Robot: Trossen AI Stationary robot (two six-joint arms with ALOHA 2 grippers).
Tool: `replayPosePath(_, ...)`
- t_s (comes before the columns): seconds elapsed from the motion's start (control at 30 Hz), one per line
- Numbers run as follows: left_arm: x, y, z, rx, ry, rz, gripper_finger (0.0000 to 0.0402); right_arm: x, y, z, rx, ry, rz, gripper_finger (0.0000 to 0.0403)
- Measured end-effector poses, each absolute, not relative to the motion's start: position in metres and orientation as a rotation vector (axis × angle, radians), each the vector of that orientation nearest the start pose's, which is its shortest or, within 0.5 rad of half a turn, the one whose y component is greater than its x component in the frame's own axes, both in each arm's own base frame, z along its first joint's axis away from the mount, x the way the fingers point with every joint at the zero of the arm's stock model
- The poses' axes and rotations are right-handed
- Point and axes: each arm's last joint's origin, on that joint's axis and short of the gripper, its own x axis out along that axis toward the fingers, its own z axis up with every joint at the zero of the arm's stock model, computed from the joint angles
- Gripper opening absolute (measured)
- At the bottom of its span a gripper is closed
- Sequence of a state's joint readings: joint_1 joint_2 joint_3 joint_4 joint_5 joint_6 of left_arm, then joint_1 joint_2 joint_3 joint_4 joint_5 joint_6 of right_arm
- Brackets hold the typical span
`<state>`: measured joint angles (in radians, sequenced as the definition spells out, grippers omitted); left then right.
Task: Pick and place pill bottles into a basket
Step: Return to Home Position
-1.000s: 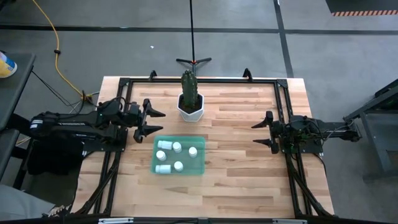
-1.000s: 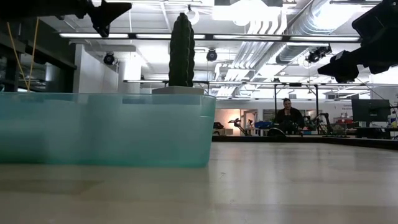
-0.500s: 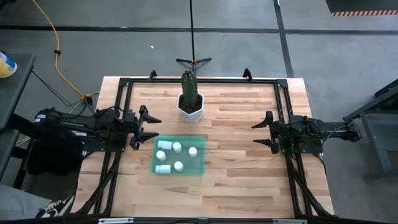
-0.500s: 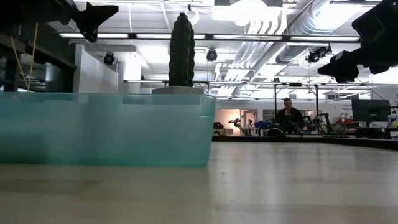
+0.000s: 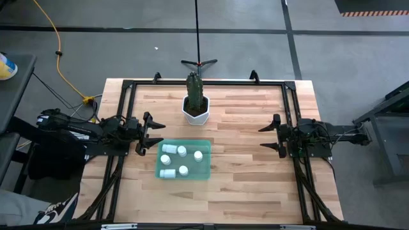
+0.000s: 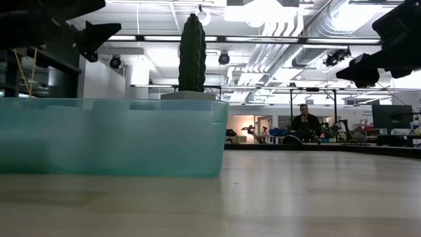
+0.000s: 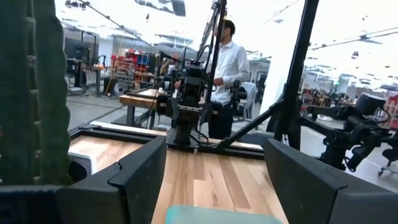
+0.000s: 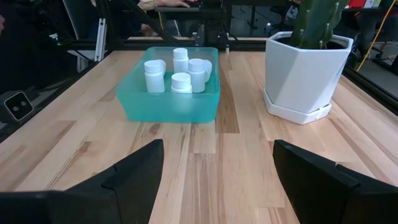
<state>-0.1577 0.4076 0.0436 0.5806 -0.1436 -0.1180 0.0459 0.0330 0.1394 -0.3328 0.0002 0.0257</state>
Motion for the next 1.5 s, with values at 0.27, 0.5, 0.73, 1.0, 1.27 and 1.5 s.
replayPosePath(0.27, 0.12, -0.014, 0.192, -0.144, -0.238, -0.007, 0.0305, 0.088, 0.004, 0.176, 0.02, 0.227, 0.042, 0.0293)
replayPosePath(0.5, 0.119, -0.014, 0.195, -0.124, -0.265, 0.004, 0.0305, 0.088, 0.004, 0.176, 0.02, 0.227, 0.042, 0.0293)
replayPosePath(0.73, 0.111, -0.012, 0.206, -0.075, -0.38, 0.012, 0.0305, 0.088, 0.004, 0.176, 0.02, 0.227, 0.042, 0.0293)
replayPosePath(1.0, 0.093, -0.01, 0.211, -0.034, -0.456, 0.024, 0.0305, 0.088, 0.004, 0.176, 0.02, 0.227, 0.043, 0.0293)
replayPosePath(1.27, 0.092, -0.01, 0.199, -0.116, -0.33, -0.004, 0.0305, 0.088, 0.004, 0.176, 0.02, 0.227, 0.043, 0.0293)
replayPosePath(1.5, 0.097, -0.011, 0.176, -0.127, -0.09, -0.023, 0.0305, 0.087, 0.004, 0.175, 0.02, 0.235, 0.043, 0.0293)
